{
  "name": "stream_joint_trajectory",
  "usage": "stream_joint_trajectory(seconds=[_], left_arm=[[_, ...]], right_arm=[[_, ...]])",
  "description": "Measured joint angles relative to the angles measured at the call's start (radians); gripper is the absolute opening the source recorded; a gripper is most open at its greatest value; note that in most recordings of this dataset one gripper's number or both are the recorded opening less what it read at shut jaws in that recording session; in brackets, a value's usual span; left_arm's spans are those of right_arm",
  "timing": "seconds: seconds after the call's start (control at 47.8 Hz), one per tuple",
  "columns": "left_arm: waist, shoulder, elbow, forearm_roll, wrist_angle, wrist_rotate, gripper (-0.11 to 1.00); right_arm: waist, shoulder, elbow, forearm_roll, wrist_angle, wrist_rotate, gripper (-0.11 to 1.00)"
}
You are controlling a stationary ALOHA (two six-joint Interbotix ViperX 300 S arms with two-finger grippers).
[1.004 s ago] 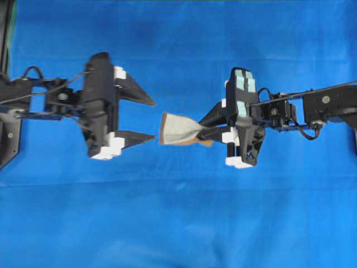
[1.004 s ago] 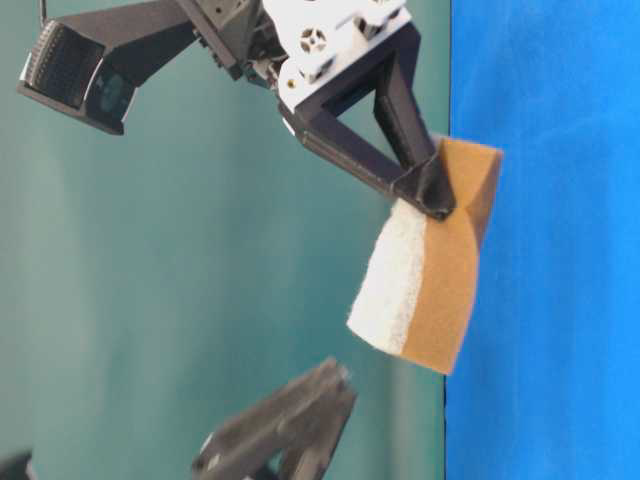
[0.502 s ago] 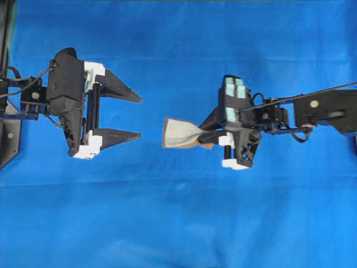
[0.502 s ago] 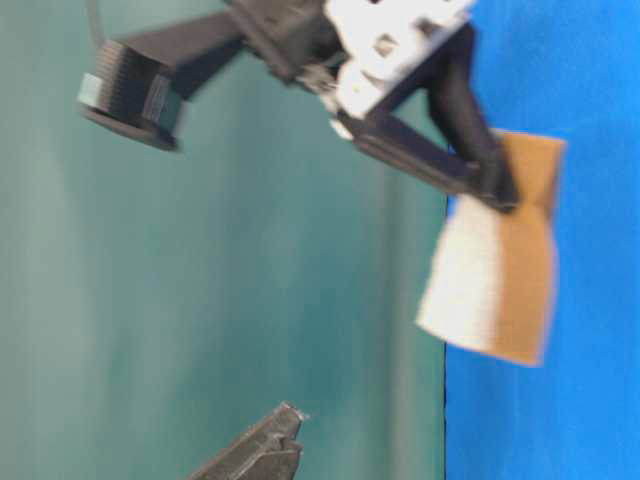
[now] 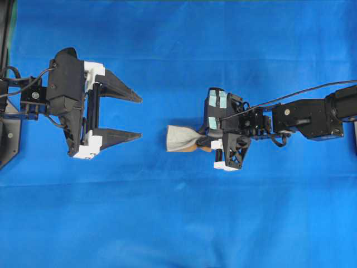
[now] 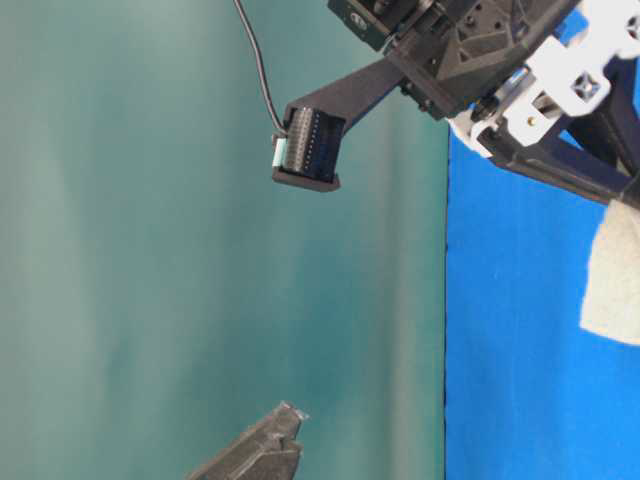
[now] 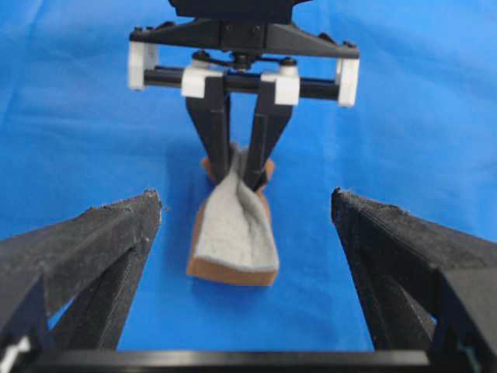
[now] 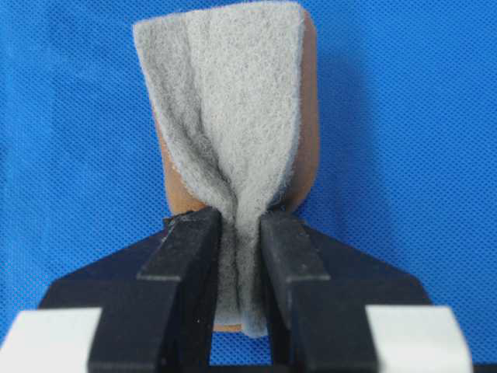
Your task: Hand over the sponge with the left arm and wipe it with the right arm.
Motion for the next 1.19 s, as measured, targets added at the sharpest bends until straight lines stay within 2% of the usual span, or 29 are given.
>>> stream_joint_trajectory(seconds=[0.23, 0.502, 0.649, 0.858, 0.941, 1.088, 1.192], left_arm=[[-0.002, 0.000, 0.000, 0.002, 0.000, 0.003, 0.89], [-0.002, 0.000, 0.002, 0.002, 0.000, 0.003, 0.89], [-0.002, 0.000, 0.002, 0.002, 0.002, 0.003, 0.89], [-0.002, 0.000, 0.002, 0.002, 0.000, 0.006, 0.89], [0.000, 0.000, 0.002, 0.002, 0.000, 0.005, 0.89], [-0.002, 0.000, 0.000, 0.002, 0.000, 0.006, 0.89], [-0.002, 0.000, 0.002, 0.002, 0.000, 0.005, 0.89]], right_arm=[[-0.055, -0.002, -0.002, -0.009, 0.002, -0.011, 0.24], [-0.229, -0.015, 0.015, -0.074, -0.002, -0.046, 0.24], [-0.261, -0.017, 0.015, -0.100, -0.003, -0.061, 0.24], [-0.259, -0.017, 0.014, -0.106, -0.003, -0.057, 0.24], [-0.233, -0.015, 0.015, -0.091, 0.000, -0.057, 0.24], [-0.155, -0.018, 0.015, -0.026, 0.000, -0.058, 0.24], [-0.084, -0.020, 0.014, 0.043, 0.011, -0.057, 0.24]])
